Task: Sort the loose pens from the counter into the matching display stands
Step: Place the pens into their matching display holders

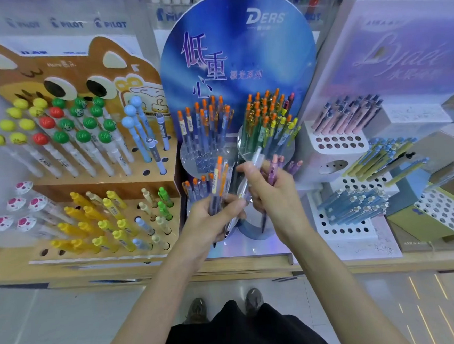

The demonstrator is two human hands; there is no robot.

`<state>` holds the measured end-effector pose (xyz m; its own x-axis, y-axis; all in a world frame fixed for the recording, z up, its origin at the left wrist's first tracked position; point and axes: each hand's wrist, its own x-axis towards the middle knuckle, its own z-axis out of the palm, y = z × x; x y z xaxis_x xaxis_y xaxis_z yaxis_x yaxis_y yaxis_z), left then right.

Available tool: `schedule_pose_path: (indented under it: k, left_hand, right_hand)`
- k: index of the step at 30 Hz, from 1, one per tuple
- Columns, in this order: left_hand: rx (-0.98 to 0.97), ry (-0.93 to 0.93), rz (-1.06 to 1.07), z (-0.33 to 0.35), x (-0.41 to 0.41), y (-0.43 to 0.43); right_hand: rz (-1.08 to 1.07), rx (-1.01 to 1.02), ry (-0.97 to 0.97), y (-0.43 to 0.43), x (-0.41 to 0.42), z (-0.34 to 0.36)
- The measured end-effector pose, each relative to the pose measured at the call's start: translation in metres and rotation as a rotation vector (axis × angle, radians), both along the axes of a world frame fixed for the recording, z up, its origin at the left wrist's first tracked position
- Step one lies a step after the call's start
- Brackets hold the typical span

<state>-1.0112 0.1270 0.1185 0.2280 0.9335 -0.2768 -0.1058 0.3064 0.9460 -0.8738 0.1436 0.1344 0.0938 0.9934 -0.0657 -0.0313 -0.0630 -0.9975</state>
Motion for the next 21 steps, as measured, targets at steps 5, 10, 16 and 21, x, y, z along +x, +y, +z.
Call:
schedule_pose_path:
  k: [5,10,16,21]
  left_hand:
    - [-0.076,-0.175,0.012,-0.008,-0.016,0.001]
    - [-0.088,-0.185,0.016,-0.016,-0.028,0.005]
    - [-0.064,-0.14,0.038,-0.02,-0.033,0.01]
    - [-0.03,-0.13,0.046,-0.024,-0.035,0.01]
  right_hand:
    - [-0.172,-0.067,0.148,-0.005,0.011,-0.01]
    - [-0.264,0.066,-0.105,-0.017,0.031,-0.023]
    - [-0.298,0.174,-0.335,-0.017,0.029,-0.026]
    - [-0.294,0.184,-0.409,-0.012,0.016,-0.034]
